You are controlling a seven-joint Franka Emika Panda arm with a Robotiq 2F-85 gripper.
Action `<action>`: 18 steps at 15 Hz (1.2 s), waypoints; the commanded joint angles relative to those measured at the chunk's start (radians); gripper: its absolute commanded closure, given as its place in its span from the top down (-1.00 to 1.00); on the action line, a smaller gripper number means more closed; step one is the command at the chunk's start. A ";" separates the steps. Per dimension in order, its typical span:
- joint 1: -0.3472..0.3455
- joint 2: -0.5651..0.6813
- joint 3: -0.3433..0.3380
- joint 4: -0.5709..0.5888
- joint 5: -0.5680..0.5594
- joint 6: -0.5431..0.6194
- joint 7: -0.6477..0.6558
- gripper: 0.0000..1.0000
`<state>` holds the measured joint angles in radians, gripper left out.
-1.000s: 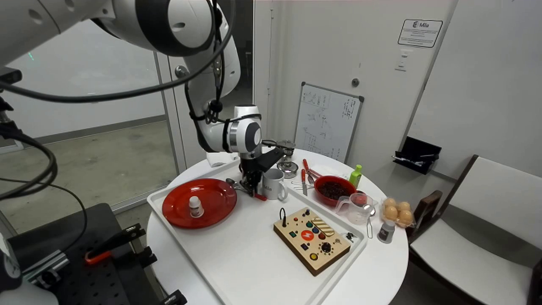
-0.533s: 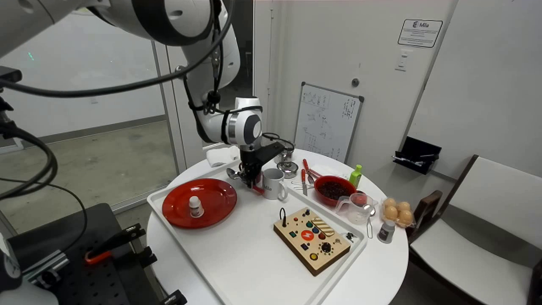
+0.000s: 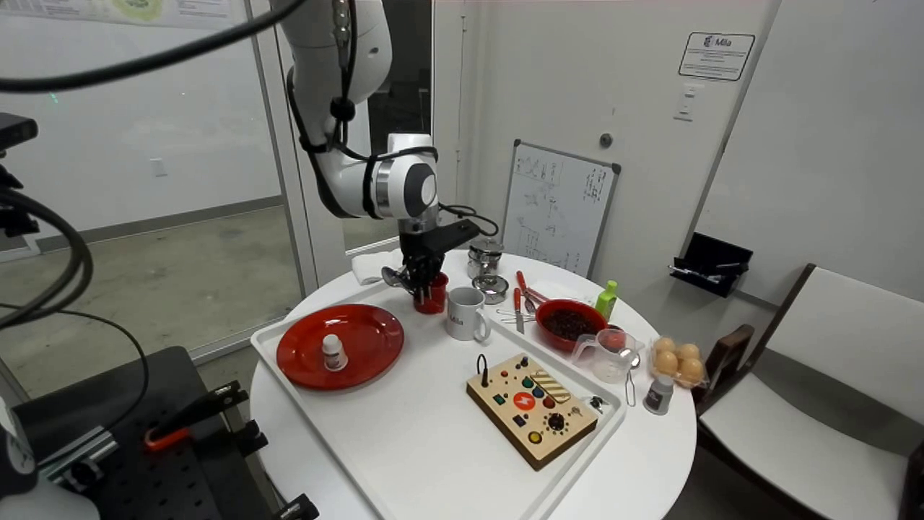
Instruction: Turn the spoon to a vertical position
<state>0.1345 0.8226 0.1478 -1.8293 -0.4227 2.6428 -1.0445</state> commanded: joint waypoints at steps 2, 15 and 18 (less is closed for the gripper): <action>0.007 -0.157 -0.015 -0.201 0.022 0.018 0.153 -0.77; -0.023 -0.243 -0.005 -0.378 0.015 0.029 0.465 -0.64; -0.026 -0.242 -0.006 -0.378 0.022 0.034 0.479 -0.77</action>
<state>0.1187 0.5737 0.1364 -2.2136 -0.4031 2.6759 -0.5758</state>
